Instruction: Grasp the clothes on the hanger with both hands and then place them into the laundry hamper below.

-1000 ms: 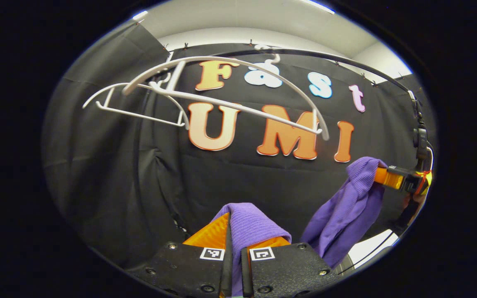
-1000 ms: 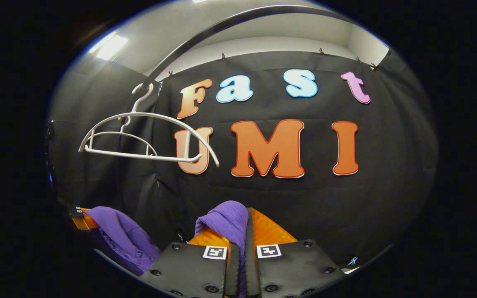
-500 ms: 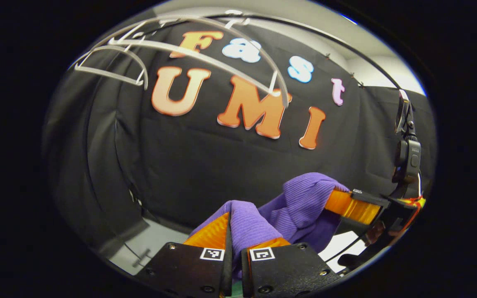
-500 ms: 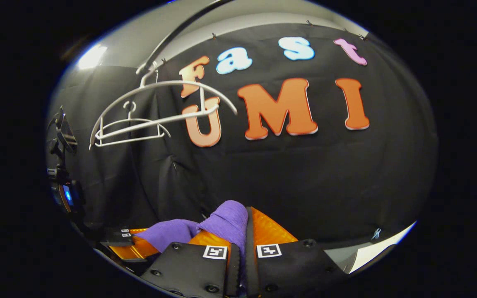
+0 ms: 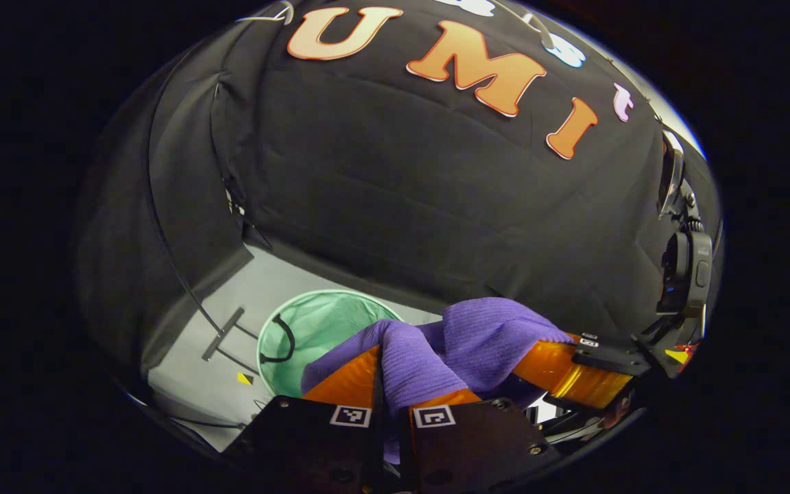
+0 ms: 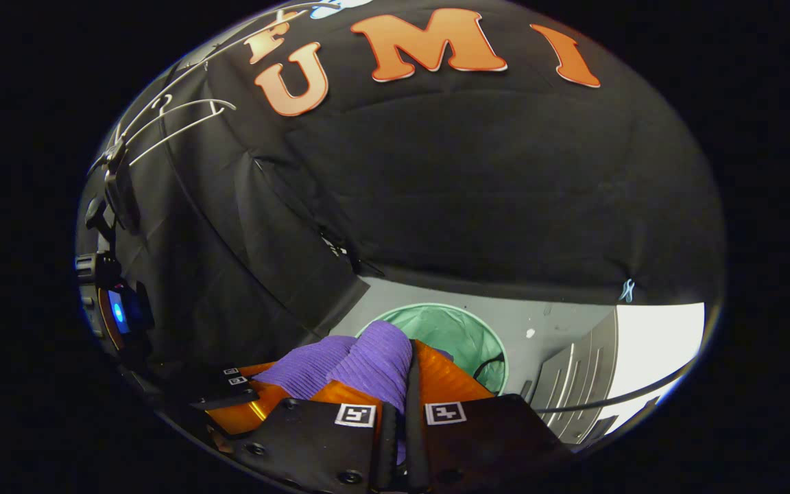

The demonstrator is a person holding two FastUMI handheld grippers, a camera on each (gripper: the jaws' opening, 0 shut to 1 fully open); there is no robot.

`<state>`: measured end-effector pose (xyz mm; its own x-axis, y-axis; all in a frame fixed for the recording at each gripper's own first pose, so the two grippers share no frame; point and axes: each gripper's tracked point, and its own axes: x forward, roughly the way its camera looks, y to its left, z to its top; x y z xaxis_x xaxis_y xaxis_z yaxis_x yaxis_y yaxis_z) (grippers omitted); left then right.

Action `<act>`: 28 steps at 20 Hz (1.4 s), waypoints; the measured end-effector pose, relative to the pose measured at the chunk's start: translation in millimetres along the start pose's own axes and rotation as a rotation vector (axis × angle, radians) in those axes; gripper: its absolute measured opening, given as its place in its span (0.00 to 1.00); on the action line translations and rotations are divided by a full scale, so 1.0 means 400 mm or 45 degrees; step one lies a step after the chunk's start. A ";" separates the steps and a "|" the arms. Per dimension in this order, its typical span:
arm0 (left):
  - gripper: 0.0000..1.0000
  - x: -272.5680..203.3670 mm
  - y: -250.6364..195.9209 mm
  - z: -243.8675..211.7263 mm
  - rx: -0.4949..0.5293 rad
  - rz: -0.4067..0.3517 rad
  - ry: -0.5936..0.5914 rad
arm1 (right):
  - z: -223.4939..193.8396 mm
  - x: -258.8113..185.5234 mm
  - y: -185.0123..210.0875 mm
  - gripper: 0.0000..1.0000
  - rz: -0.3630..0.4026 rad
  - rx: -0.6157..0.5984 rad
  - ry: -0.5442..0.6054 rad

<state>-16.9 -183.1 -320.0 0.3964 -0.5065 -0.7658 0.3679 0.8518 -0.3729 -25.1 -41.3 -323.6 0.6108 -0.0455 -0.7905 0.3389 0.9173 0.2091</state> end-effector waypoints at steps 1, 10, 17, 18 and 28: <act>0.10 -0.001 0.008 0.004 -0.024 0.008 0.002 | -0.003 0.005 -0.004 0.13 -0.010 0.014 0.019; 0.55 0.001 0.082 0.011 -0.147 0.101 -0.007 | -0.015 0.002 -0.010 0.69 -0.050 0.014 0.068; 0.95 -0.022 0.106 0.019 -0.210 0.124 -0.020 | -0.012 -0.004 -0.009 0.98 -0.067 0.020 0.054; 0.95 -0.027 0.101 0.029 -0.207 0.111 -0.033 | -0.011 -0.003 -0.011 0.98 -0.068 0.017 0.050; 0.96 -0.204 -0.017 0.230 -0.059 0.114 -0.403 | 0.147 -0.148 0.032 0.98 0.029 -0.084 -0.285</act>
<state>25.8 -159.7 -207.0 0.6696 -0.4396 -0.5987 0.2841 0.8964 -0.3404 -14.8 -50.3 -240.1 0.7637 -0.1046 -0.6370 0.2804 0.9426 0.1814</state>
